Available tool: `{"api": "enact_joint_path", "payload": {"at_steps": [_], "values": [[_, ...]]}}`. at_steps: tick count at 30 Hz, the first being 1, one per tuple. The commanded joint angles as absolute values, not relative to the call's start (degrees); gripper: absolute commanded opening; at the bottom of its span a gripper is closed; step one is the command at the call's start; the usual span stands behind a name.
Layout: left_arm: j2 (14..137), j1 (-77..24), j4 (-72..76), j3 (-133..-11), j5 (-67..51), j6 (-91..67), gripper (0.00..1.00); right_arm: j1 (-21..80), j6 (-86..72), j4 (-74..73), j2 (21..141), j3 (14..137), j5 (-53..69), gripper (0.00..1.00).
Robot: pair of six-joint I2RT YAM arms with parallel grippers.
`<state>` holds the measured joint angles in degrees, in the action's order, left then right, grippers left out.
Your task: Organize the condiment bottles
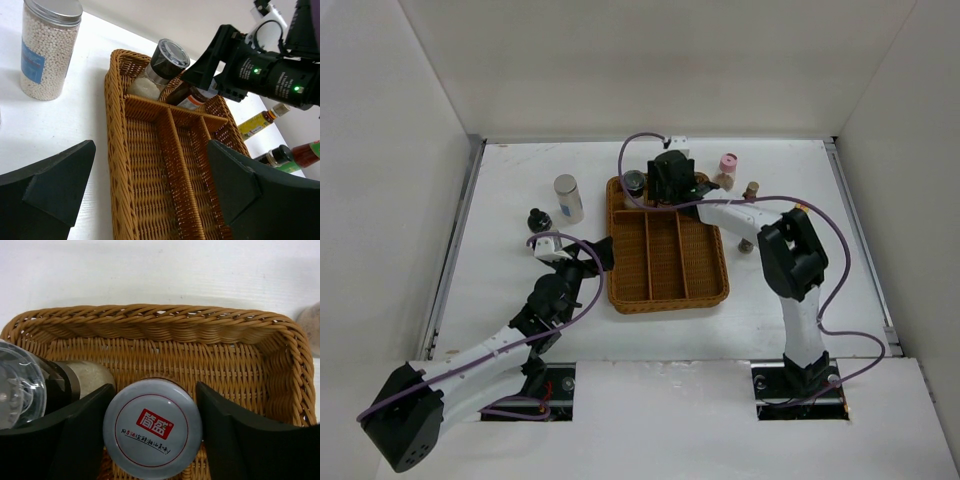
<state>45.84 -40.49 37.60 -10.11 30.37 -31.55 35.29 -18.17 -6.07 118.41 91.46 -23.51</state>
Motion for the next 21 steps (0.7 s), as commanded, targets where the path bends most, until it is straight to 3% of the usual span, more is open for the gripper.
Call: {"api": "enact_joint_path", "payload": {"at_steps": [1,8,12,21], "values": [[45.09,-40.03,40.69,-9.84,29.27,-32.26,0.96,35.73,-19.16,-3.43,116.46,93.44,-23.2,0.75],[45.0,-40.03,40.69,-9.76,29.18,-32.26,0.96,34.59,-18.46,-2.9,109.88,90.97,-22.32,0.89],[45.35,-40.03,40.69,-9.93,29.0,-32.26,0.96,29.15,-16.44,-3.86,106.18,92.45,-22.94,0.88],[45.53,-40.03,40.87,-9.93,28.92,-32.34,0.96,18.51,-10.73,-17.12,110.03,100.19,-27.34,0.86]]}}
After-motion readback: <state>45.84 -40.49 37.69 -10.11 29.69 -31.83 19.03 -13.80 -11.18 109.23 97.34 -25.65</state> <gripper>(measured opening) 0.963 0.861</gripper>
